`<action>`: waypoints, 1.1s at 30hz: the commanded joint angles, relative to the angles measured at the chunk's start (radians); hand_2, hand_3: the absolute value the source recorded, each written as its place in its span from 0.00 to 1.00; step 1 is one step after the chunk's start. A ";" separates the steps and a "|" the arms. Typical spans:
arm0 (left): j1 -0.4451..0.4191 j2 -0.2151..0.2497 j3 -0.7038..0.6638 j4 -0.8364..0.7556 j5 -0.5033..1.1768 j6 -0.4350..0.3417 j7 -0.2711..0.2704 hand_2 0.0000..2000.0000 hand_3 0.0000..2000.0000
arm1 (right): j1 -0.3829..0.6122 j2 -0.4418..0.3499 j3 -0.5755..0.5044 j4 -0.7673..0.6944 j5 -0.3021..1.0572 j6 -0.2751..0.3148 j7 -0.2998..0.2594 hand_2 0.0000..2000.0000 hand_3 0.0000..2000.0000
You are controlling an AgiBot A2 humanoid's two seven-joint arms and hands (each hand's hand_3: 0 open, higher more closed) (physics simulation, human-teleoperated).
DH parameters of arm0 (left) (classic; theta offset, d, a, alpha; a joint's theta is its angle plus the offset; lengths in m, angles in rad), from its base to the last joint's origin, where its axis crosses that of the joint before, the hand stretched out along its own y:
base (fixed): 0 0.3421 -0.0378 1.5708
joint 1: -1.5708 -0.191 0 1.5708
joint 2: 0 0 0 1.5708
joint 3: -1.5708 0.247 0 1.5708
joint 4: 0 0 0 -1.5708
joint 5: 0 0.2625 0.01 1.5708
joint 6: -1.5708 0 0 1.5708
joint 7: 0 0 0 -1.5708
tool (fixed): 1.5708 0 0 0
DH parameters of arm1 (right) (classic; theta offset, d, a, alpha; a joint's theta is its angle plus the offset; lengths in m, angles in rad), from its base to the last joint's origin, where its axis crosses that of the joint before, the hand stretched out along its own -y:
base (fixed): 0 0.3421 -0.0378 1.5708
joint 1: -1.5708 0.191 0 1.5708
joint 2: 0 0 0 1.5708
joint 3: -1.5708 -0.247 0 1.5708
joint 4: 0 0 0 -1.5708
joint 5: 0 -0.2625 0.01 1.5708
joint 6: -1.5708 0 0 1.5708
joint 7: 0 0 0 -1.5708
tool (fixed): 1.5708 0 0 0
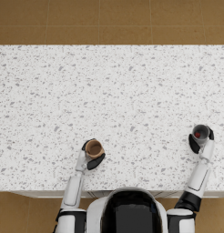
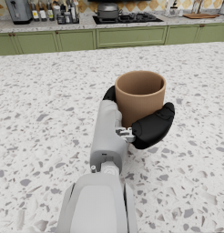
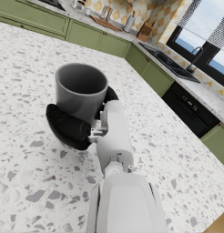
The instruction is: Pick up two cups and pour the berry on the right into the cup on the left
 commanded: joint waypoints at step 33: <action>0.399 0.247 0.222 0.162 0.268 -0.017 0.002 1.00 0.64 | 0.139 -0.049 0.495 0.659 0.836 0.028 0.006 1.00 0.64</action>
